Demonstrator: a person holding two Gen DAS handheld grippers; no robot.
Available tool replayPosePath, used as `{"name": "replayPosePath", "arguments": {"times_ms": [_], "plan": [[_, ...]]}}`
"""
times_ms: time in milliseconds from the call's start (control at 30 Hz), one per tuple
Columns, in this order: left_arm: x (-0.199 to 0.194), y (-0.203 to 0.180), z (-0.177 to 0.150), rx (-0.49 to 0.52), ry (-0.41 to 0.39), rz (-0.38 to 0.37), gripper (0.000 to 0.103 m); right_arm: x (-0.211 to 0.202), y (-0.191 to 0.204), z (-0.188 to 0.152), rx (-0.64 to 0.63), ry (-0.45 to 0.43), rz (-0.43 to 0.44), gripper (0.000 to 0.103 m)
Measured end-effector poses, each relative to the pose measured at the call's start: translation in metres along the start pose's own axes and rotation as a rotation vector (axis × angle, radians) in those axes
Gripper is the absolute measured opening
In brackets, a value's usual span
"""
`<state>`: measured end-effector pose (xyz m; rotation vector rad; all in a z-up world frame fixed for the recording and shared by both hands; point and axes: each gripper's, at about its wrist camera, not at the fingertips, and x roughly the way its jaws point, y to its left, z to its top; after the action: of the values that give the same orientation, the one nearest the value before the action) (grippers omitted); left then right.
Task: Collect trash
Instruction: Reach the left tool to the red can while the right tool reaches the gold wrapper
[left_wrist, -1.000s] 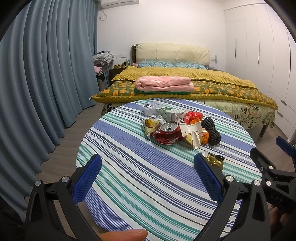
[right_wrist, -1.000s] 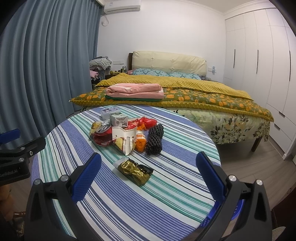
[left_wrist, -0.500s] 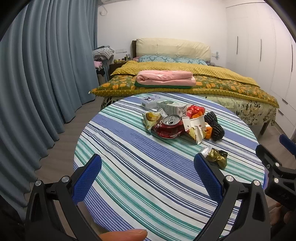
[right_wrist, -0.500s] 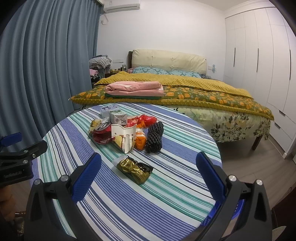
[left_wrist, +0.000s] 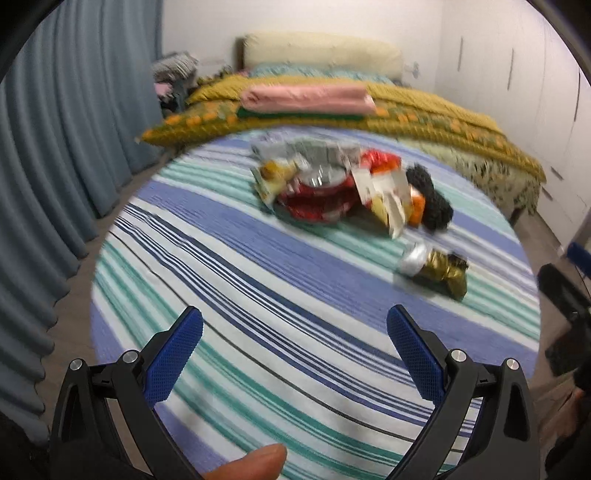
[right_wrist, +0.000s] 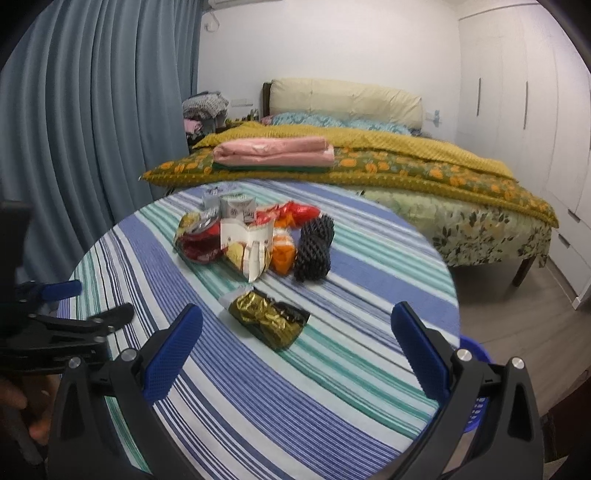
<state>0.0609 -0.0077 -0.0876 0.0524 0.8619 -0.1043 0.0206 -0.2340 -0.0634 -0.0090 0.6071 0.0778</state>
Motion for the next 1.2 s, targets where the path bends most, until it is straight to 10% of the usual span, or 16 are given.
{"name": "replayPosePath", "arguments": {"times_ms": [533, 1133, 1200], "plan": [[0.077, 0.015, 0.037, 0.05, 0.105, -0.114, 0.099, 0.106, 0.001, -0.015, -0.225, 0.279, 0.173, 0.098], [0.159, -0.002, 0.11, 0.266, 0.084, -0.234, 0.099, 0.142, 0.013, -0.002, -0.292, 0.31, 0.292, 0.098], [0.159, -0.003, 0.112, 0.274, 0.077, -0.262, 0.099, 0.145, 0.014, 0.0, -0.28, 0.322, 0.313, 0.083]]}}
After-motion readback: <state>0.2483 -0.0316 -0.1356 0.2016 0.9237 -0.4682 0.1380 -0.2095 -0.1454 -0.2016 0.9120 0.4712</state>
